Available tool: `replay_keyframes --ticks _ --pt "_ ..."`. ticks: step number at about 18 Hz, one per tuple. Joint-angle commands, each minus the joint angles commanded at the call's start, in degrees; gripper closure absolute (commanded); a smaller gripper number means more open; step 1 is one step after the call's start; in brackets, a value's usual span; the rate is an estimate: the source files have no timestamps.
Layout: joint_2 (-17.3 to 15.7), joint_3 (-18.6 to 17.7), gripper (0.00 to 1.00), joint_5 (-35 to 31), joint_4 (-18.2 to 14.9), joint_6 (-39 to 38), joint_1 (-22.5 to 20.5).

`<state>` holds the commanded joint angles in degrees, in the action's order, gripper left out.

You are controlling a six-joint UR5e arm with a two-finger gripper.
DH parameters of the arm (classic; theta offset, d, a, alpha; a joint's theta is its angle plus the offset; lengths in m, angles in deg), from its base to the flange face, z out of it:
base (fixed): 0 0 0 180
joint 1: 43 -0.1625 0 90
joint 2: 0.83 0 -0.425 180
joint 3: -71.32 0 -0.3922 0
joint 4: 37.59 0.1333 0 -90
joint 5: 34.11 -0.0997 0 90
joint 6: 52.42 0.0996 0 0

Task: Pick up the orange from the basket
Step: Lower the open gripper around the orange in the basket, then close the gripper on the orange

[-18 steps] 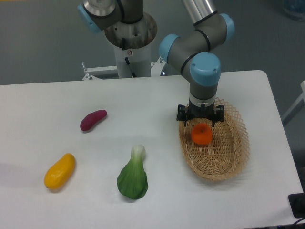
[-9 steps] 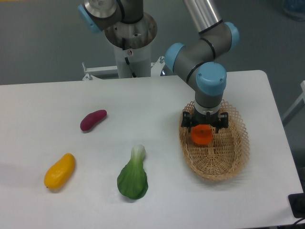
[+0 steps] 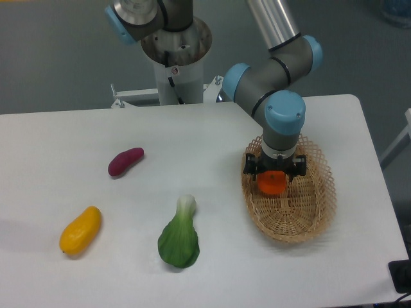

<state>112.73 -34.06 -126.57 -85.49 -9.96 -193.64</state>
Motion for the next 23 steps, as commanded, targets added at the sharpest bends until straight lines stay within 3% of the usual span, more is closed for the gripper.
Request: replay_keyframes --ticks 15,18,23 --pt "0.88 0.18 0.0 -0.09 1.05 0.44 0.0" --pt "1.14 0.27 0.08 -0.17 1.05 0.44 -0.09" --pt "1.23 0.35 0.08 -0.18 1.05 0.53 -0.09"
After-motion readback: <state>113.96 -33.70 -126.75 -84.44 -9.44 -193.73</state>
